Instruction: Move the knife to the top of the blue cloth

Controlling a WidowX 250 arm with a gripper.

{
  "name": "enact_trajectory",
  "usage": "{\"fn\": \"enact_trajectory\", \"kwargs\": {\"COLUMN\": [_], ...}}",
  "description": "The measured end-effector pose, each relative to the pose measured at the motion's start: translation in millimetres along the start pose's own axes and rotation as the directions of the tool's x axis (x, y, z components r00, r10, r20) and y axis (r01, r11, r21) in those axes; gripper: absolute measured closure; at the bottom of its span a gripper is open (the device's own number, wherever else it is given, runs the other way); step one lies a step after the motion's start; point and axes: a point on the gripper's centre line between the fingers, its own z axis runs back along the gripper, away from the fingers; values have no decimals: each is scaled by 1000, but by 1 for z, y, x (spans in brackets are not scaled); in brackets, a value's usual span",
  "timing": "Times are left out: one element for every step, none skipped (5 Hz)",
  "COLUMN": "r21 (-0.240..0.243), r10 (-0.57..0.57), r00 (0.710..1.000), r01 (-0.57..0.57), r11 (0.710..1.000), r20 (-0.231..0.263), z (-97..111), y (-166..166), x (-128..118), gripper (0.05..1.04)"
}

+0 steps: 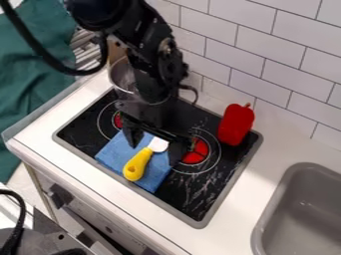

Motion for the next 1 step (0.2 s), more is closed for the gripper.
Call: {"fn": "enact_trajectory", "kwargs": {"r21": [3], "r10": [4], "r00": [1000], "r01": [-4], "r11": [1000], "r20": [3], "z": [0], "y": [-4], "x": [0], "gripper": [79]}}
